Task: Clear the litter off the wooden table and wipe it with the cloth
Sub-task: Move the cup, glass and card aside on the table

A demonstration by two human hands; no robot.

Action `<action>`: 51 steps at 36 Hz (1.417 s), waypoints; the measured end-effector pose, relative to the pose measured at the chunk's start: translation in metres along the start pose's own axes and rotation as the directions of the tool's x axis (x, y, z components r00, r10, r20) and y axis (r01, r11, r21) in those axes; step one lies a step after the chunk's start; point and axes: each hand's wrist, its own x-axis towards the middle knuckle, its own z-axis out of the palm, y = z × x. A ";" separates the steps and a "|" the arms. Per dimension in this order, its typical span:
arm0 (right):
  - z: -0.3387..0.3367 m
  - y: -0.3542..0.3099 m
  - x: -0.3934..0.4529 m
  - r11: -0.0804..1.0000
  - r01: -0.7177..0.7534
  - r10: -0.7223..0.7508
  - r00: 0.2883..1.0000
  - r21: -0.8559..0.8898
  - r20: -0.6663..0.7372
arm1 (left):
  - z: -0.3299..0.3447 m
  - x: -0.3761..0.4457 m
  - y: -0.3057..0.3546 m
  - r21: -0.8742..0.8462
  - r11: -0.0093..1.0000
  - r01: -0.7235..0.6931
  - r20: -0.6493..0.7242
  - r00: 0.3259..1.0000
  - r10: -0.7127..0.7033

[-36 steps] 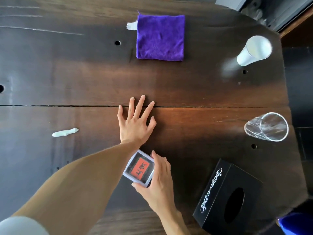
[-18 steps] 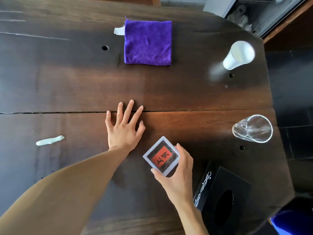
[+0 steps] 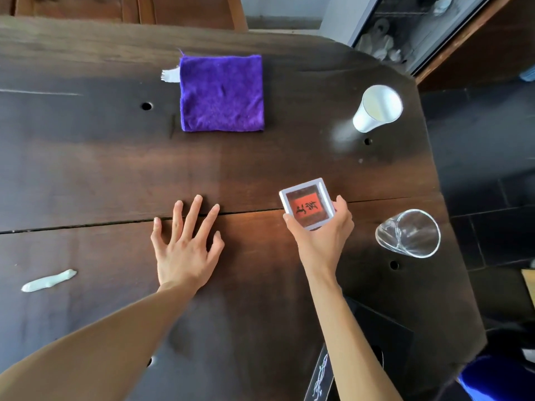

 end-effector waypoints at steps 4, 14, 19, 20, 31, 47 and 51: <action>0.007 -0.007 0.029 0.999 -0.027 0.026 0.999 -0.034 -0.042 | 0.000 0.001 0.000 0.013 1.000 -0.001 -0.013 1.000 0.001; 0.022 -0.026 0.079 0.993 -0.058 0.044 0.991 -0.107 -0.129 | 0.002 0.000 0.000 0.027 1.000 -0.007 -0.037 0.999 0.008; 0.033 -0.029 0.080 0.991 -0.075 0.051 0.978 -0.111 -0.203 | 0.001 -0.001 0.000 0.023 1.000 0.003 -0.047 0.999 -0.002; 0.034 -0.029 0.079 0.991 -0.078 0.055 0.976 -0.106 -0.209 | 0.000 -0.001 0.000 0.023 1.000 0.001 -0.049 0.999 0.000; 0.015 -0.003 0.075 0.989 0.000 -0.001 1.000 -0.147 -0.010 | 0.000 -0.001 0.000 0.031 0.999 -0.005 -0.054 0.999 0.007; 0.018 -0.010 0.092 0.973 0.069 -0.073 0.997 -0.221 -0.009 | 0.001 0.000 0.000 0.021 1.000 0.004 -0.056 0.998 -0.002; 0.021 -0.015 0.101 0.968 0.086 -0.091 0.996 -0.237 -0.011 | 0.001 0.000 0.000 0.035 0.999 0.002 -0.048 0.999 0.000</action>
